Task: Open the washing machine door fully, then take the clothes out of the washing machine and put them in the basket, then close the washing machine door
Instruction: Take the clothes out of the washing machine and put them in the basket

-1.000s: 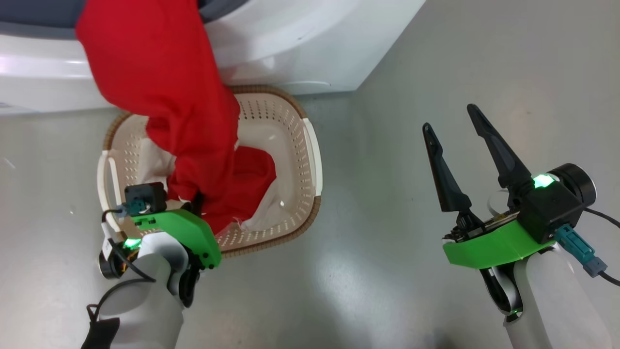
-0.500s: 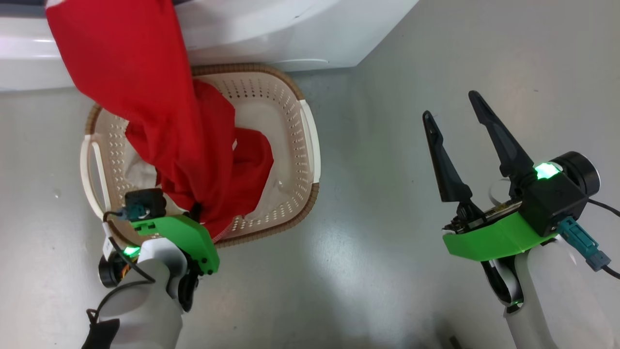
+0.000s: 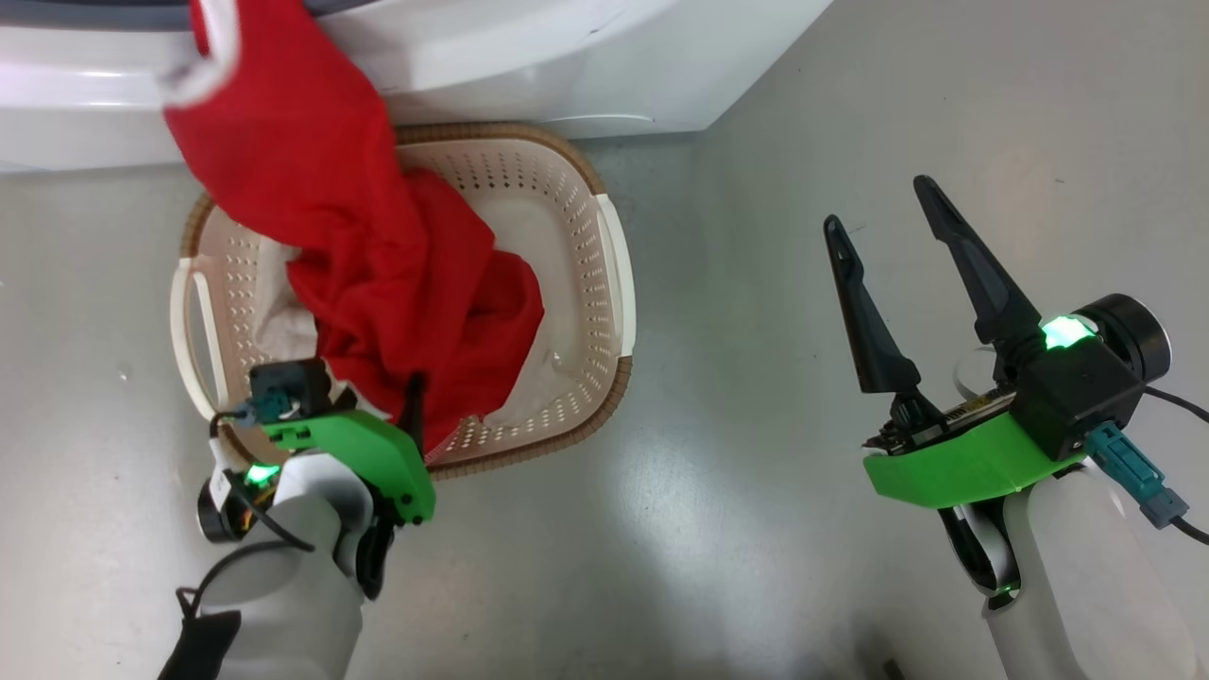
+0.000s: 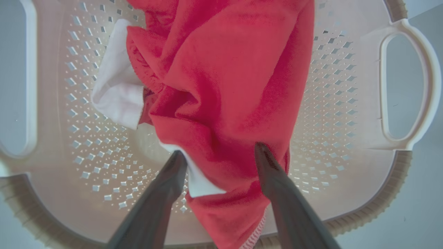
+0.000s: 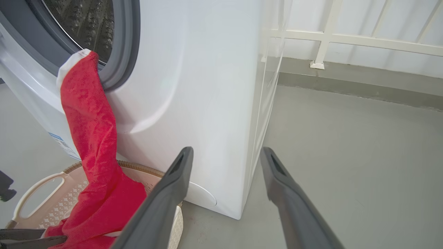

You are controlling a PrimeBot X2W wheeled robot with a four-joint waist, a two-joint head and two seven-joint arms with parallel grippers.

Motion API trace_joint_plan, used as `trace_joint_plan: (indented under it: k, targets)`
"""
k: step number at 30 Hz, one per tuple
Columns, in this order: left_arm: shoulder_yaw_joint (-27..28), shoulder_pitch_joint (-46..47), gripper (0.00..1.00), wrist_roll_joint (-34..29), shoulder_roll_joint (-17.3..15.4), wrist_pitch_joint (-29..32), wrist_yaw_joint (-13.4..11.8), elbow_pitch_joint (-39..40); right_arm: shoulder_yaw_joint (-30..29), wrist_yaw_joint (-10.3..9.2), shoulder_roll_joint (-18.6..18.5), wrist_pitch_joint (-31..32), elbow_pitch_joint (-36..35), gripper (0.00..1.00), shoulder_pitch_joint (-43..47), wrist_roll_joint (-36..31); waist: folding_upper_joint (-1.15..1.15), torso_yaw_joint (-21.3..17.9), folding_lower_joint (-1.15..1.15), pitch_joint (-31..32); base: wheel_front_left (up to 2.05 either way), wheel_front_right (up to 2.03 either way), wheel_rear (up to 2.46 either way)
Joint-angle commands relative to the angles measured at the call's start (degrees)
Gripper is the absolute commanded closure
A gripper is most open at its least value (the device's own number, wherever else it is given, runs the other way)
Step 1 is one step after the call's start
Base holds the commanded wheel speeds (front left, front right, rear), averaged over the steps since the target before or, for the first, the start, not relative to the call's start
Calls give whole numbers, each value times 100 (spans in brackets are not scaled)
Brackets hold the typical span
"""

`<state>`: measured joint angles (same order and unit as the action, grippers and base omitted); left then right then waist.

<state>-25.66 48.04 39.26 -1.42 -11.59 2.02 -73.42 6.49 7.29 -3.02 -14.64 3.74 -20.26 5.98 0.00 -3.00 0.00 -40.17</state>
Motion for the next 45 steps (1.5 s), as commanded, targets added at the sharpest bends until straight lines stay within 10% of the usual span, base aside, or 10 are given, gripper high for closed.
trace_joint_plan:
  k: [1, 12, 45]
  targets:
    - [53, 1, 0, 27, -146, -113, -26, 34, 123, 20, 14, -36, -112, 0, 59, -33, 0, 15, 0, 22, 0, 0, 0]
    - [-3, 101, 0, -102, -198, -335, -27, 314, 85, 20, 14, -36, -64, 0, 95, 24, 0, 135, 0, 311, 0, 0, 0]
    - [1560, -2234, 0, -1502, -225, -341, -241, 4545, -379, 20, 14, -36, 183, 0, 435, 19, 0, 333, 0, 1969, 0, 0, 0]
